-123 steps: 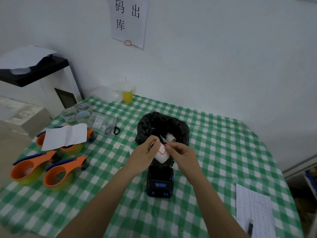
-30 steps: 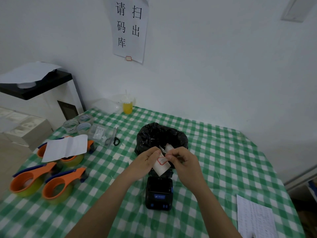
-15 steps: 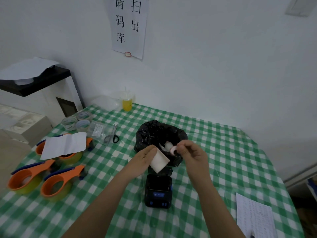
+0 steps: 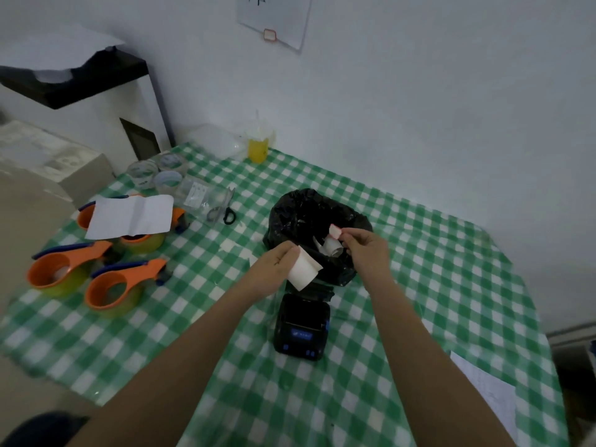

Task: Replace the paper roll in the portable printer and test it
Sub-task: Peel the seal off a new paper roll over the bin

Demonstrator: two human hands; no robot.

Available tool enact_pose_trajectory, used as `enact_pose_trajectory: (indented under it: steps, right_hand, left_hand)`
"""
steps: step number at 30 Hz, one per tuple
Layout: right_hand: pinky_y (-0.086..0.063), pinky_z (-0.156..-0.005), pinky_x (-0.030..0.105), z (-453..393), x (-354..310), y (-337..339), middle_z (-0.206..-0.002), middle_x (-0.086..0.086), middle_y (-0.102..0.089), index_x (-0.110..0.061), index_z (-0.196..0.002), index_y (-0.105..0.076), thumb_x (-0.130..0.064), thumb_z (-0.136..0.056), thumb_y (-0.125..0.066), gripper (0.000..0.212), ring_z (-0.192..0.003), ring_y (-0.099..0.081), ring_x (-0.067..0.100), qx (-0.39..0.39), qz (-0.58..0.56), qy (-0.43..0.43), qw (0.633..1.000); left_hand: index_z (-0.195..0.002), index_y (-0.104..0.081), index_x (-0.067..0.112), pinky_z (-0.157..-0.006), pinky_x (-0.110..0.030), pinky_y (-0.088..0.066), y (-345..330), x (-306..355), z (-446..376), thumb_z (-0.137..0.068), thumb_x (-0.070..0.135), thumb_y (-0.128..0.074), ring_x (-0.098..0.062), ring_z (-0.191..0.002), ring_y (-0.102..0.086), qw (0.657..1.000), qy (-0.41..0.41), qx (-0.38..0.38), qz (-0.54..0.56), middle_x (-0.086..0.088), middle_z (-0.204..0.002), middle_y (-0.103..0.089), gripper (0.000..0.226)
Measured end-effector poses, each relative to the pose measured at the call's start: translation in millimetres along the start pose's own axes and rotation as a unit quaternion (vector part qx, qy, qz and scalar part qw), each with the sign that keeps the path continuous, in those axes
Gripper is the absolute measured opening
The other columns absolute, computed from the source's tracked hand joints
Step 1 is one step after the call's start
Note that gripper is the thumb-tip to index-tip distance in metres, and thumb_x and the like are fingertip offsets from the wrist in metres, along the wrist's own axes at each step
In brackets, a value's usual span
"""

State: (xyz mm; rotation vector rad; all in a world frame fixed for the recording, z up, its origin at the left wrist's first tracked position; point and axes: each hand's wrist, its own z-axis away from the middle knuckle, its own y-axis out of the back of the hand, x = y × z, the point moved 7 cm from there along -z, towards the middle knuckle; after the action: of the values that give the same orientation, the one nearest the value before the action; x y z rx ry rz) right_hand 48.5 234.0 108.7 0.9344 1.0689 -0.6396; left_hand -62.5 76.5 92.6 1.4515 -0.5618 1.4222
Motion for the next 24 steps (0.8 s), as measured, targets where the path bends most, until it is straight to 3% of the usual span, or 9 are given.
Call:
enact_pose_trajectory:
  steps: [3, 6, 10, 14, 16, 20, 24]
  right_hand:
    - [-0.044, -0.054, 0.024, -31.2, 8.7, -8.1, -0.081, 0.010, -0.071, -0.010, -0.095, -0.073, -0.016, -0.087, -0.061, 0.015, -0.057, -0.053, 0.013, 0.000, 0.173, 0.035, 0.984]
    - [-0.050, -0.062, 0.033, -62.3, 17.8, -18.5, -0.082, 0.010, -0.073, -0.009, -0.088, -0.073, -0.020, -0.087, -0.061, 0.016, -0.066, -0.060, 0.019, -0.024, 0.271, 0.049, 0.961]
    - [-0.047, -0.057, 0.029, -95.4, 31.5, -32.5, -0.080, 0.007, -0.070, -0.009, -0.084, -0.070, -0.019, -0.084, -0.063, 0.013, -0.063, -0.058, 0.016, -0.057, 0.359, 0.034, 0.931]
    - [-0.036, -0.044, 0.022, -113.1, 39.0, -42.2, -0.067, 0.006, -0.063, -0.005, -0.081, -0.074, -0.018, -0.082, -0.068, 0.014, -0.050, -0.049, 0.008, -0.084, 0.370, 0.014, 0.925]
    - [-0.039, -0.048, 0.022, -117.3, 38.4, -42.5, -0.073, 0.010, -0.067, -0.003, -0.084, -0.074, -0.014, -0.083, -0.066, 0.013, -0.052, -0.051, 0.009, -0.086, 0.362, 0.015, 0.928]
    - [-0.046, -0.068, 0.028, -113.9, 29.8, -39.7, -0.084, 0.007, -0.068, -0.005, -0.090, -0.074, -0.008, -0.087, -0.056, 0.018, -0.074, -0.061, 0.020, -0.086, 0.343, 0.054, 0.934]
    - [-0.050, -0.068, 0.033, -106.5, 24.7, -35.2, -0.083, 0.011, -0.071, -0.004, -0.076, -0.071, -0.003, -0.087, -0.050, 0.025, -0.073, -0.062, 0.025, -0.082, 0.360, 0.085, 0.925]
  left_hand:
    - [-0.084, -0.049, 0.016, -0.072, -0.032, -0.036, 1.2, -10.3, -11.8, -0.095, 0.041, -0.032, -0.017, -0.075, -0.049, 1.000, 0.005, 0.002, 0.002, -0.004, -0.082, -0.050, 0.032]
    - [-0.086, -0.049, 0.014, -0.071, -0.033, -0.035, 2.9, -21.8, -23.2, -0.096, 0.040, -0.033, -0.020, -0.074, -0.049, 1.000, 0.020, 0.000, -0.001, -0.006, -0.081, -0.050, 0.032]
    - [-0.093, -0.050, 0.010, -0.066, -0.030, -0.035, 4.5, -27.0, -36.4, -0.098, 0.036, -0.033, -0.017, -0.071, -0.048, 1.000, 0.028, -0.001, -0.014, 0.000, -0.078, -0.049, 0.031]
    - [-0.090, -0.049, 0.010, -0.064, -0.029, -0.034, 5.9, -31.1, -46.9, -0.098, 0.035, -0.033, -0.014, -0.067, -0.045, 0.999, 0.038, 0.002, -0.006, 0.003, -0.074, -0.046, 0.030]
    - [-0.087, -0.047, 0.013, -0.064, -0.030, -0.033, 5.4, -33.6, -49.9, -0.098, 0.035, -0.032, -0.014, -0.067, -0.044, 0.999, 0.040, -0.001, -0.010, 0.003, -0.074, -0.045, 0.029]
    - [-0.089, -0.049, 0.009, -0.066, -0.030, -0.033, 1.9, -34.3, -53.0, -0.092, 0.043, -0.032, -0.016, -0.070, -0.045, 0.999, 0.045, -0.009, 0.015, -0.001, -0.078, -0.046, 0.038]
    - [-0.076, -0.045, 0.025, -0.066, -0.030, -0.033, -2.9, -30.5, -53.5, -0.086, 0.047, -0.031, -0.016, -0.069, -0.044, 0.999, 0.043, -0.015, 0.019, 0.003, -0.074, -0.044, 0.027]
